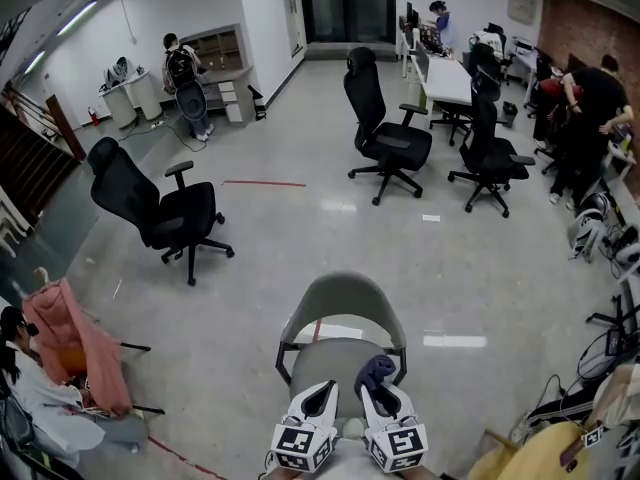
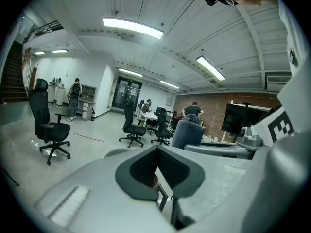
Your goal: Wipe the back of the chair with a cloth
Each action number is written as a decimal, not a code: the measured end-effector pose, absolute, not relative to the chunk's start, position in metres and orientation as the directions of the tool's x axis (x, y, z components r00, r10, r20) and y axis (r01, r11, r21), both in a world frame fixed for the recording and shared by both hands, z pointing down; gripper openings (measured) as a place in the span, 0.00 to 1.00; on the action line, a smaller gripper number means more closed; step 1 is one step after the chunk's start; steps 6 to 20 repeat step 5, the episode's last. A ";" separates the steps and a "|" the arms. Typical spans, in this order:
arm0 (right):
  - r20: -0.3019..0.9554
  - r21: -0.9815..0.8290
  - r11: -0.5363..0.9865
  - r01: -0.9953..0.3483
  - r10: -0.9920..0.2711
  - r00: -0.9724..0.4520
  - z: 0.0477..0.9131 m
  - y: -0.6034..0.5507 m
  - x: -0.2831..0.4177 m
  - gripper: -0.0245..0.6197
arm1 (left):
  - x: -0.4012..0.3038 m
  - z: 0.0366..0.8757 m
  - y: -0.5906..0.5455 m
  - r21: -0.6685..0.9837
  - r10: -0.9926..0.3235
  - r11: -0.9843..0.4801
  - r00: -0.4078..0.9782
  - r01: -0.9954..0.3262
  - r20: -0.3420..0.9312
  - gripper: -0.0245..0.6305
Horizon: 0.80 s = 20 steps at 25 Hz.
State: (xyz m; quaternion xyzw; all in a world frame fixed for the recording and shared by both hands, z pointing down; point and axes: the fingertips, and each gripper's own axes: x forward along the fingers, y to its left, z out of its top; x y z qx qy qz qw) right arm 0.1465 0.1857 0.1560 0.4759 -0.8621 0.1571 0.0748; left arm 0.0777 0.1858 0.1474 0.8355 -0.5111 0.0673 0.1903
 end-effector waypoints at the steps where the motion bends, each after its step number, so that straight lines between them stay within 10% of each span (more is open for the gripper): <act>1: 0.277 -0.198 0.498 -0.844 -0.798 -0.536 0.156 0.186 0.145 0.15 | 0.076 0.148 0.186 0.250 -0.828 -0.404 0.468 -0.880 0.309 0.04; 20: 0.275 -0.194 0.501 -0.843 -0.797 -0.537 0.157 0.186 0.144 0.15 | 0.076 0.151 0.186 0.251 -0.829 -0.400 0.465 -0.881 0.311 0.04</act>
